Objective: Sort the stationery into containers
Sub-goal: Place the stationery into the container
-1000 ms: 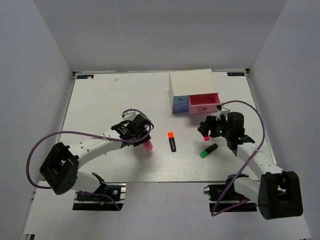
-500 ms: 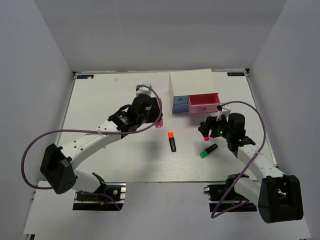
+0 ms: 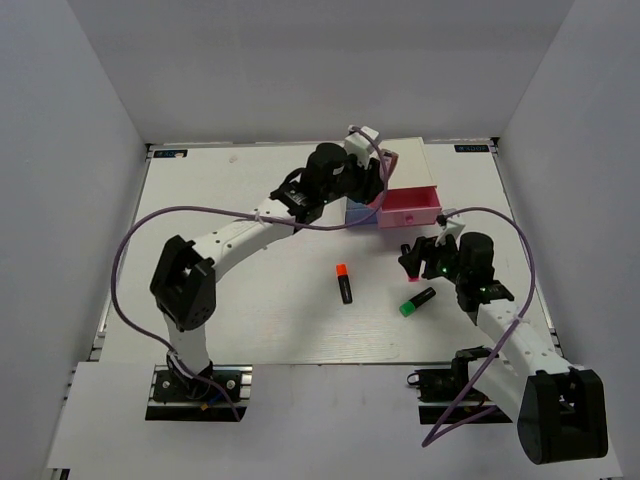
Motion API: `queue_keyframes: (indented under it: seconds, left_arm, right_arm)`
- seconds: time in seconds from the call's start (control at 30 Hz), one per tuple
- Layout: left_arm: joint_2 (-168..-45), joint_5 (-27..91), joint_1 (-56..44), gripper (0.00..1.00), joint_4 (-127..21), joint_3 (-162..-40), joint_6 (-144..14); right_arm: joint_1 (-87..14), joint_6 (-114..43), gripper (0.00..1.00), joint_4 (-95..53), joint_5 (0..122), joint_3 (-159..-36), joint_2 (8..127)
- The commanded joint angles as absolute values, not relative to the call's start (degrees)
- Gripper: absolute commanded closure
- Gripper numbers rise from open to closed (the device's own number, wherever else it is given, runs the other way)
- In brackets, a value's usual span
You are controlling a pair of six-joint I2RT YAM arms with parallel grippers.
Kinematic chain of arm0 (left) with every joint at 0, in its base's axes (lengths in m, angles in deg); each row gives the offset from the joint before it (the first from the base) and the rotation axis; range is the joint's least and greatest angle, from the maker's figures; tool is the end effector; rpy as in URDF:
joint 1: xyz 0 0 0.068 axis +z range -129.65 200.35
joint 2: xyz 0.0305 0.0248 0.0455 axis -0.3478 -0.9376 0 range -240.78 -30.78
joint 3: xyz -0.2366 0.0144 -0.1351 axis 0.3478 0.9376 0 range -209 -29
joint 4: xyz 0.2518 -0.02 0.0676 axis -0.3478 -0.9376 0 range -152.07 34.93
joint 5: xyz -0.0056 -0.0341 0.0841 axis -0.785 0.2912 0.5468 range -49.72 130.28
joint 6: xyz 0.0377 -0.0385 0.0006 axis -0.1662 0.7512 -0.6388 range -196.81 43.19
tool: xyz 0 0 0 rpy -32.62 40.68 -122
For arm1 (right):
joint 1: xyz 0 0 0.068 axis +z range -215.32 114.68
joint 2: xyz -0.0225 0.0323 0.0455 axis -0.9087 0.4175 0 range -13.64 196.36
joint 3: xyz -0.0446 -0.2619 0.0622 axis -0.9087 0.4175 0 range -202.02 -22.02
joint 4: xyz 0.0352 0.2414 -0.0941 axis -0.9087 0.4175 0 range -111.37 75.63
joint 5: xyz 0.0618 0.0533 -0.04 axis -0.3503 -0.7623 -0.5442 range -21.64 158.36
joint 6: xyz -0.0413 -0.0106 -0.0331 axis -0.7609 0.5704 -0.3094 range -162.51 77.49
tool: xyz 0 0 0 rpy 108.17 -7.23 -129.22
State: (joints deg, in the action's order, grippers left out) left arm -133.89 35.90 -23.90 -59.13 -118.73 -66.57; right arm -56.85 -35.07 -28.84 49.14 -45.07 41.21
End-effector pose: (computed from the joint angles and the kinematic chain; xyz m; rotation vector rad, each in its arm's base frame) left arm 0.3108 -0.3066 0.3395 0.6189 1.8376 -0.7172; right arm 0.2018 0.0419 0.2068 -0.2359 1.9928 0.5128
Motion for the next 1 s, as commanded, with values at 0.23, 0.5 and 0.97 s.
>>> queue_keyframes:
  seconds: [0.23, 0.5, 0.97]
  left_arm:
    - [-142.7, 25.4, -23.7, 1.00, -50.2, -129.8, -78.6]
    - [-146.9, 24.8, -24.7, 0.96, -51.6, -132.8, -81.5]
    - [-148.8, 25.3, -24.7, 0.63, -53.6, -134.9, -84.3]
  right_arm:
    - [-57.1, -35.5, 0.33, -30.0, 51.6, -42.1, 36.5]
    - [-57.5, -35.0, 0.33, -30.5, 52.0, -40.8, 35.5]
    - [-57.8, -34.3, 0.33, -31.3, 52.0, -39.9, 35.1]
